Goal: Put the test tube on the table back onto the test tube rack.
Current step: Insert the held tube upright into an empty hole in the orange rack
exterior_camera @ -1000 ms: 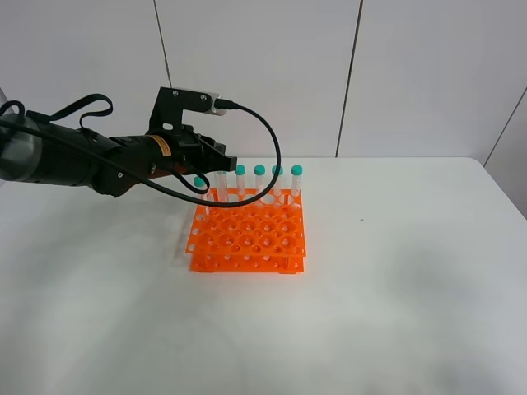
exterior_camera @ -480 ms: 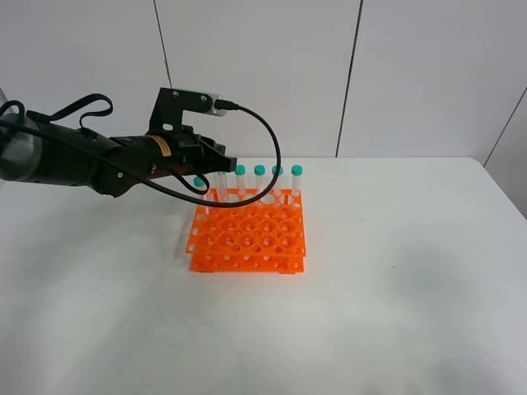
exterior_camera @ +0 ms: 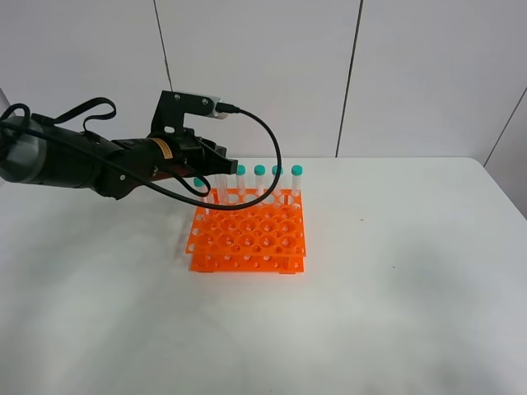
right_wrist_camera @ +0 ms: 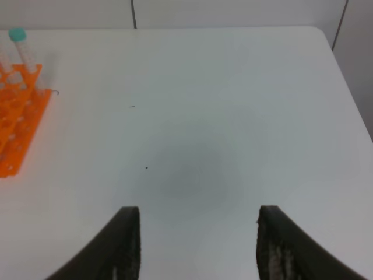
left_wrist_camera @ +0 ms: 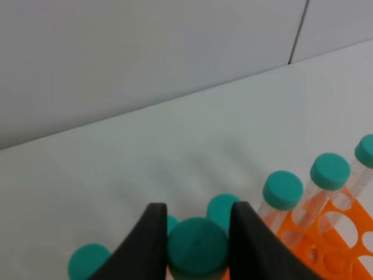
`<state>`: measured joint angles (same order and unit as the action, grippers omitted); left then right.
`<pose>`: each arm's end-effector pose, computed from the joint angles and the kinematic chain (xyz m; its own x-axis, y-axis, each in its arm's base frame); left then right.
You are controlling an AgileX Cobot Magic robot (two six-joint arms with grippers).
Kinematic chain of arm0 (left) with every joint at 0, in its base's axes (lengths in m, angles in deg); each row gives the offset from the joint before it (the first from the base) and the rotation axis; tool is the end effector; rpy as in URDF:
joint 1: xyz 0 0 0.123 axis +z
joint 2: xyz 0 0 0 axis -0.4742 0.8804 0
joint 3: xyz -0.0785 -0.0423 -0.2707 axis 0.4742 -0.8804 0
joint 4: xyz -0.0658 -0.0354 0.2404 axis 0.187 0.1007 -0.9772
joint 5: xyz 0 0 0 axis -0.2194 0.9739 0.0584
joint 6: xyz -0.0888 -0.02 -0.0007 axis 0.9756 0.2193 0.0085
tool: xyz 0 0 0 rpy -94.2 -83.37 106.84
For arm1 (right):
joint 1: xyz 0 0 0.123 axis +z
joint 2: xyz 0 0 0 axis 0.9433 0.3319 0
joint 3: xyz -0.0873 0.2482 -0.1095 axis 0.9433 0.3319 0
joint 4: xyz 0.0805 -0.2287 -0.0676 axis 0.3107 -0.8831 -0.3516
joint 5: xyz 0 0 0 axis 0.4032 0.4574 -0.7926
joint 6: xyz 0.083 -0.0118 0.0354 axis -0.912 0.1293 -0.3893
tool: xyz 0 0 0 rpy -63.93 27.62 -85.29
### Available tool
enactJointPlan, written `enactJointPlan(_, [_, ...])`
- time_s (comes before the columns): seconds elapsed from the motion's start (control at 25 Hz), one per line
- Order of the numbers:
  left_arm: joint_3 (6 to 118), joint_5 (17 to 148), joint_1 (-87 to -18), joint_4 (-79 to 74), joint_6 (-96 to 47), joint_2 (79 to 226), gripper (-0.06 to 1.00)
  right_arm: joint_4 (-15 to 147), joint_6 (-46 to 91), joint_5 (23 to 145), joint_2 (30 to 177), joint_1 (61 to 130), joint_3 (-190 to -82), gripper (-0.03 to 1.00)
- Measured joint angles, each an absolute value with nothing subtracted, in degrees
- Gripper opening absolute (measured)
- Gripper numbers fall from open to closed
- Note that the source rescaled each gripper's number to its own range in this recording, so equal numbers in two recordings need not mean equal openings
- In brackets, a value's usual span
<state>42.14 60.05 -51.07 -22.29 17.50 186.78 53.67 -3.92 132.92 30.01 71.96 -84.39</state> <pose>0.3710 -0.1592 0.1916 -0.3839 0.1320 -0.9139 0.4063 0.9129 -0.0388 -0.0035 -0.0056 0.2803 -0.4084 0.0130 -0.9127 0.0423 0.9991 -0.0047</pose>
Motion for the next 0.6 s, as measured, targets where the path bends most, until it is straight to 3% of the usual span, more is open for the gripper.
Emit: enactJointPlan(0.6, [39.34,57.17,-50.89,-22.36,17.40,187.82,0.00,53.67,-3.92,132.92,30.01,71.96,-84.39,0.59])
